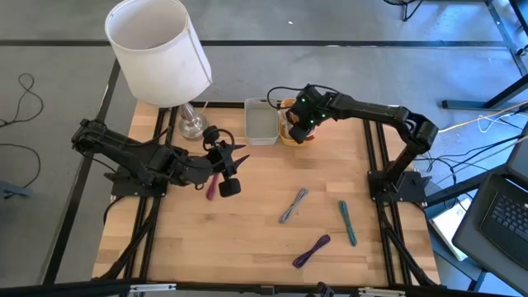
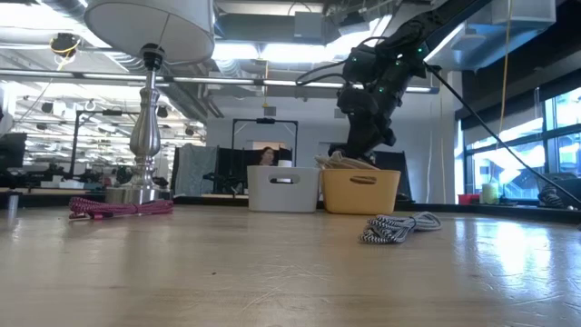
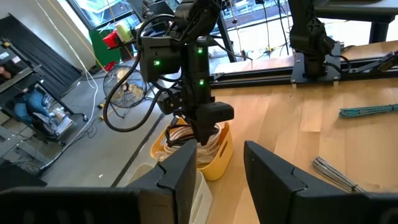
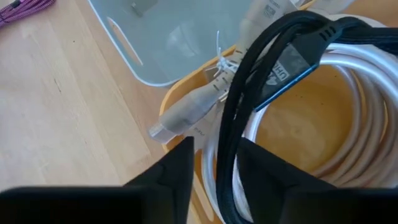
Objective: Pick & Place USB Port
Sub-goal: Put the black HDMI cable into the yellow bin, then put the pink USB cable into the gray bin
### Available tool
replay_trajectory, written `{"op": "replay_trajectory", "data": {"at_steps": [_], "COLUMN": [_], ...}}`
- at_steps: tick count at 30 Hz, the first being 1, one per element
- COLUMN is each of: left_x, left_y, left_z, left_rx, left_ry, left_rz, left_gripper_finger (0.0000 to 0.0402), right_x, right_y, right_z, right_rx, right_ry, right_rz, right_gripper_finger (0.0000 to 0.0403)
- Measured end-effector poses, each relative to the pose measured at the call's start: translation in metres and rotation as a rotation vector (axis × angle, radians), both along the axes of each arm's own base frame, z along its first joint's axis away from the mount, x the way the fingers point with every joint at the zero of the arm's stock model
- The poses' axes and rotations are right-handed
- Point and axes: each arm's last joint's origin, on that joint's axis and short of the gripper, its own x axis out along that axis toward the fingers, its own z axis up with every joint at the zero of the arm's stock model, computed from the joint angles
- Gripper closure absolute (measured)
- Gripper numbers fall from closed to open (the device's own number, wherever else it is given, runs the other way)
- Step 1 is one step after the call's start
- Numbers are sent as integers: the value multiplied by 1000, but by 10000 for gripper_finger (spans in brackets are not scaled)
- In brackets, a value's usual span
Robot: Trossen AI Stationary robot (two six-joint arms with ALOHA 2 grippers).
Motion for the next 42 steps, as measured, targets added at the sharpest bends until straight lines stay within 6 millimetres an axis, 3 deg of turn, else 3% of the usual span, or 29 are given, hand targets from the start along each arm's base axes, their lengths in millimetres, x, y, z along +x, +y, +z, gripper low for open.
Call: {"op": "replay_trajectory", "data": {"at_steps": [9,13,22,29,35,39,42], "left_x": [0,0,0,0,-2,-8,-15], "left_y": [0,0,0,-1,-14,-26,-33], "left_z": [0,0,0,0,-5,-13,-20], "left_rx": [0,0,0,-11,-215,-463,-666], "left_ry": [0,0,0,2,18,62,97], "left_rz": [0,0,0,-22,-211,-277,-235], "left_gripper_finger": [274,274,274,274,274,274,274], "right_x": [-2,-5,-31,-74,-112,-133,-142], "right_y": [-1,5,26,74,117,133,139], "right_z": [1,12,69,124,148,151,153], "right_rx": [-49,-58,-147,-86,68,20,-26], "right_ry": [34,12,-132,-307,-361,-310,-294], "right_rz": [-17,-14,-17,73,115,73,66], "right_gripper_finger": [224,216,221,221,221,221,221]}}
